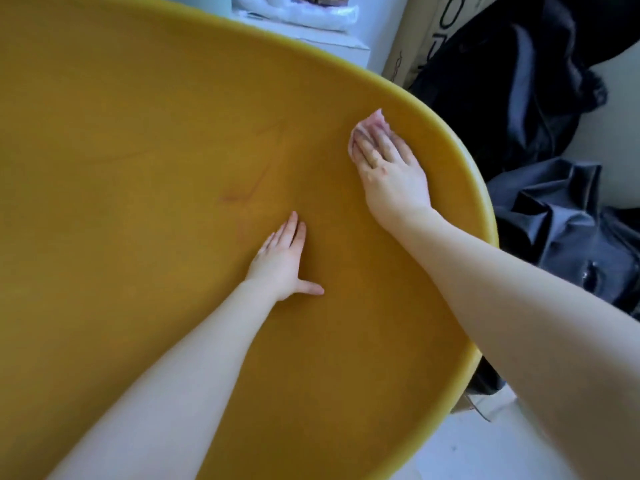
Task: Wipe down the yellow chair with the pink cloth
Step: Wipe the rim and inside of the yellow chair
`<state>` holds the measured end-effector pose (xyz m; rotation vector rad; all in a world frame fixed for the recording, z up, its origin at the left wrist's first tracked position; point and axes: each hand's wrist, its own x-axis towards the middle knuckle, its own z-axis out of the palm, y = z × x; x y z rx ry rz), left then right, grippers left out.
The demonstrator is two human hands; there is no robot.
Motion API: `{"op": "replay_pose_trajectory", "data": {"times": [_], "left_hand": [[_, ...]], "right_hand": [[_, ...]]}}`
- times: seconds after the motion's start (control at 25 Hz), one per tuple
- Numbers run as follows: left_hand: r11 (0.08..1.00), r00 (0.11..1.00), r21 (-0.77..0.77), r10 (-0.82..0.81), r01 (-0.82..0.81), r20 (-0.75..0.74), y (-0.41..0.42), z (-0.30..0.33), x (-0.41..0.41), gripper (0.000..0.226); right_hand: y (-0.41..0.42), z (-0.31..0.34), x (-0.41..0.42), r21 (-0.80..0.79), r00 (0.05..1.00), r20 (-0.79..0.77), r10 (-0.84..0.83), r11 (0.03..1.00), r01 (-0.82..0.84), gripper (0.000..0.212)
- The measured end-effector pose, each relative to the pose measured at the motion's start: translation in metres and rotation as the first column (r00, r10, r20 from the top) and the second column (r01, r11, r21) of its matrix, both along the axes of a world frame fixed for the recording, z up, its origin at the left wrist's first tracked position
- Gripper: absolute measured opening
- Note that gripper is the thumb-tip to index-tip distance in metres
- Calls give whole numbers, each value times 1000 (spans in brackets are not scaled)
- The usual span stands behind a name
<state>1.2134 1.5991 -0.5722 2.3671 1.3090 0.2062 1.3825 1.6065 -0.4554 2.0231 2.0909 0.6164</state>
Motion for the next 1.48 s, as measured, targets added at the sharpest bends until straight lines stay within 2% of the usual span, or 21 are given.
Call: {"op": "replay_pose_trajectory", "data": {"times": [0.08,0.2,0.28,0.36,0.44,0.48,0.52,0.6,0.72,0.84,0.92,0.96,1.04,1.12,1.16,1.2,1.24,1.28,1.32,1.4,1.48], "left_hand": [[1000,1000,-5,14,-14,27,6,-7,6,126],[999,999,-26,26,-25,41,5,-10,5,125],[999,999,-27,35,-34,27,5,-9,4,124],[999,1000,-34,28,-28,4,5,-7,3,124],[997,999,-61,47,-48,-16,2,-3,5,124],[996,998,-63,55,-58,-41,0,-1,6,124],[996,996,-60,56,-61,-70,0,1,8,123],[998,989,-27,58,-63,-139,0,7,11,122],[997,966,49,74,-64,-246,-5,15,16,116],[996,962,25,86,-83,-260,-19,18,19,98],[999,971,-11,31,-35,-238,-29,17,18,85],[999,975,-35,0,-8,-223,-36,15,17,81],[994,981,-106,-29,8,-194,-46,14,14,80],[986,979,-165,-34,0,-202,-50,16,14,93],[980,977,-201,-39,-4,-208,-50,18,15,103],[972,976,-234,-48,-3,-211,-51,18,16,111],[968,975,-252,-58,2,-215,-51,18,16,116],[967,974,-255,-65,8,-217,-52,17,15,120],[967,974,-255,-72,15,-216,-52,17,12,121],[967,973,-253,-88,32,-215,-53,16,6,113],[971,971,-232,-104,53,-214,-56,12,-3,90]], "right_hand": [[-4,-22,-11,-67,1000,-13,14,998,-15,51],[-37,-61,-33,-300,994,-20,112,947,-112,51],[-47,-54,-28,-369,979,-12,205,908,-195,49],[-31,-24,-2,-324,965,64,255,920,-222,45],[-7,20,24,-51,943,262,206,979,-200,46],[0,37,32,88,942,294,162,977,-196,48],[-2,41,34,86,964,237,123,985,-147,46],[-26,22,28,-115,979,135,153,984,-138,47],[-94,-18,16,-356,980,27,199,918,-176,57],[-135,-28,-1,-733,979,41,201,672,-108,63],[-132,-14,-8,-805,938,130,322,586,-90,71],[-126,-2,-4,-806,922,200,331,590,-37,69],[-99,17,19,-668,975,196,108,742,52,49],[-77,36,34,-356,940,339,37,930,91,44],[-83,40,35,-309,946,313,-85,933,186,43],[-92,42,34,-276,956,292,-34,954,118,43],[-103,30,33,-422,959,284,-17,896,141,47],[-104,7,31,-350,953,257,158,935,-60,53],[-122,-9,21,-469,976,118,183,876,-108,57],[-160,-40,-7,-618,989,-62,133,773,-143,63],[-182,-70,-38,-643,980,-180,81,744,-180,66]]}}
